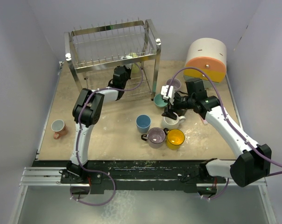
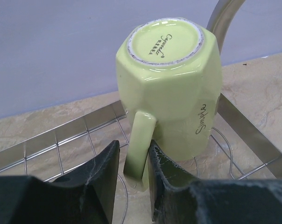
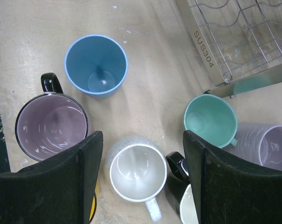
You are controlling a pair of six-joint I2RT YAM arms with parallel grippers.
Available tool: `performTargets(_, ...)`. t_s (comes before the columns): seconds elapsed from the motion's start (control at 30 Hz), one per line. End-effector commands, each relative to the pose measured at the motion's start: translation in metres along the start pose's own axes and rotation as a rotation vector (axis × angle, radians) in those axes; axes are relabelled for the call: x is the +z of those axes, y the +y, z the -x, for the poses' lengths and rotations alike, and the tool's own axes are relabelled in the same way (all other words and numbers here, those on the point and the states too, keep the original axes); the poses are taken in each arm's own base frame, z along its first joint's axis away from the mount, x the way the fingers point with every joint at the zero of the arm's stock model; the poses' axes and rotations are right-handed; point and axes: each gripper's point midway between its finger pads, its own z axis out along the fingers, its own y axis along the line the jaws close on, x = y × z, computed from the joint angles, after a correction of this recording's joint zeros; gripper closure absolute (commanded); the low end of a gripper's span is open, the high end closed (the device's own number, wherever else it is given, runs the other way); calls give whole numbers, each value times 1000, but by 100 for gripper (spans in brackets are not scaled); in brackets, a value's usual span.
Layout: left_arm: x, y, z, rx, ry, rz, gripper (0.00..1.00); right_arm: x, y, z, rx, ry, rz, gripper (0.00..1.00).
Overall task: Load the cups into the dish rack
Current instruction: Adjust the cup in the dish rack, then pick up the cup at the center of the board.
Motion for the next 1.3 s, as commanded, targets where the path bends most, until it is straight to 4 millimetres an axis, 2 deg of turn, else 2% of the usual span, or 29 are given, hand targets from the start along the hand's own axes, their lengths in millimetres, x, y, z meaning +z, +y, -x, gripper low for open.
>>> performTargets(0.0, 1, 19, 71, -45, -139, 47, 67, -5, -4, 18, -35, -47, 3, 28)
performTargets(0.2, 2, 13, 72, -62, -130, 16, 63, -5, -4, 18, -35, -46, 3, 28)
performTargets(0.4, -3, 10, 80, -92, -131, -11, 46, -5, -5, 18, -36, -46, 3, 28)
performTargets(0.57, -15, 10, 85, -111, -127, -24, 37, -5, -4, 18, -38, -46, 5, 28)
performTargets(0.7, -27, 6, 80, -112, -100, -57, 30, -5, -4, 18, -38, -46, 5, 28)
performTargets(1.07, -71, -17, 52, -76, -30, -236, 23, -7, -5, 20, -45, -48, -2, 28)
performTargets(1.17, -84, -19, 50, -51, -50, -266, 22, -7, -5, 20, -45, -46, -2, 28)
performTargets(1.27, -97, -17, 57, -31, -94, -274, 23, -7, -5, 20, -46, -46, -5, 28)
